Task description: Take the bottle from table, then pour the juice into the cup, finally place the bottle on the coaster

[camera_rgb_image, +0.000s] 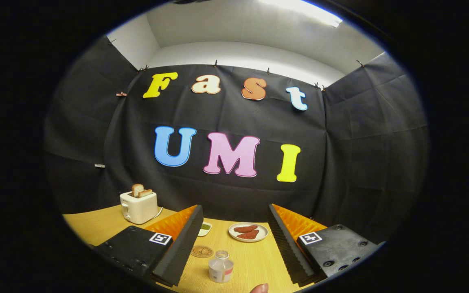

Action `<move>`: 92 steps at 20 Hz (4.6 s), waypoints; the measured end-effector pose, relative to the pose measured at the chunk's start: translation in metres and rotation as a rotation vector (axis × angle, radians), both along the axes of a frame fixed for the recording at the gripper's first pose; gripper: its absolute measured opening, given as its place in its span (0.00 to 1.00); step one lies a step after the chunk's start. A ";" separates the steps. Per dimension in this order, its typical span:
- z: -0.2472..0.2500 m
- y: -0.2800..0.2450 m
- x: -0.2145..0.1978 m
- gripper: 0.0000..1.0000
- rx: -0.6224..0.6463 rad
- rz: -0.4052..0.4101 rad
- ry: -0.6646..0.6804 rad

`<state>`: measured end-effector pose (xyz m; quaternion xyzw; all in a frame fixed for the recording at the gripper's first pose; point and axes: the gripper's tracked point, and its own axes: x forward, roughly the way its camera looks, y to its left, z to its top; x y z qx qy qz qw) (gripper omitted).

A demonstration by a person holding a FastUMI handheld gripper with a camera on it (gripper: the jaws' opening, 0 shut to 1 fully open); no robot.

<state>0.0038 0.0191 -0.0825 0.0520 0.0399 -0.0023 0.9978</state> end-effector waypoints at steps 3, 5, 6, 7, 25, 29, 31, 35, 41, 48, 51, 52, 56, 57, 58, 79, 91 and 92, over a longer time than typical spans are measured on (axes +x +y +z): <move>-0.040 0.010 0.003 0.97 0.018 0.015 0.031; -0.067 0.016 0.004 0.97 0.022 0.021 0.056; -0.079 0.017 0.003 0.97 0.022 0.019 0.069; -0.090 0.019 0.004 0.97 0.027 0.018 0.080; -0.244 0.061 0.017 0.97 0.082 -0.002 0.297; -0.246 0.057 0.019 0.87 0.081 -0.023 0.294; -0.246 0.058 0.022 0.78 0.060 -0.011 0.319; -0.213 0.047 0.033 0.74 -0.055 -0.022 0.286; -0.173 0.058 0.052 0.72 -0.292 0.051 0.301; -0.142 0.084 0.059 0.72 -0.603 0.145 0.288; -0.134 0.098 0.064 0.72 -0.706 0.171 0.268; -0.131 0.104 0.064 0.72 -0.746 0.187 0.256; -0.141 0.124 0.060 0.71 -0.910 0.263 0.242; -0.145 0.128 0.058 0.72 -0.944 0.281 0.246; -0.149 0.133 0.056 0.71 -0.972 0.299 0.248; -0.184 0.182 0.042 0.72 -1.367 0.502 0.185; -0.192 0.183 0.043 0.71 -1.531 0.531 0.166; -0.192 0.182 0.044 0.71 -1.541 0.533 0.162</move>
